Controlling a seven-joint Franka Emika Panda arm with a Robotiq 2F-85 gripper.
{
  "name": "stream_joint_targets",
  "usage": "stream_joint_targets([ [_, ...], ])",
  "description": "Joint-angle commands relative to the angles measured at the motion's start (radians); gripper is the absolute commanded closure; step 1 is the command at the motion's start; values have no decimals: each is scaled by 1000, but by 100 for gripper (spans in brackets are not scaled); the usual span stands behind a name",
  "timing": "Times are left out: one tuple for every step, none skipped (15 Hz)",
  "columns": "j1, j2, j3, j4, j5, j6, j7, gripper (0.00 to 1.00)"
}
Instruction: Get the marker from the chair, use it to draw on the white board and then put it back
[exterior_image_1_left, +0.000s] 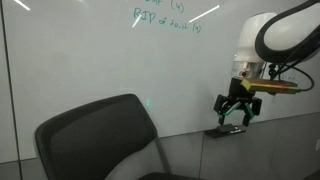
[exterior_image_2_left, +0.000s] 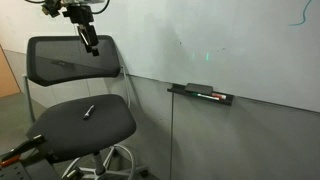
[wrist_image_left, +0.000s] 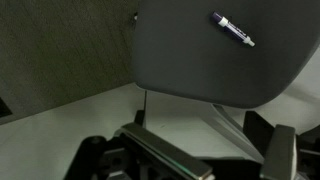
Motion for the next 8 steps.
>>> stream_joint_targets([
  [27,1,-27,5,-9,-2,6,0],
  [27,0,-27,10,-9,-2,6,0],
  [27,-1,-27,14,-9,-2,6,0],
  [27,-1,-27,16,-9,-2,6,0],
  [27,-1,-27,16,-9,-2,6,0],
  [27,-1,-27,16,-9,-2,6,0],
  [24,9,-27,25,-27,-5,2,0],
  [17,37,-26,46,-66,-2,-6,0],
])
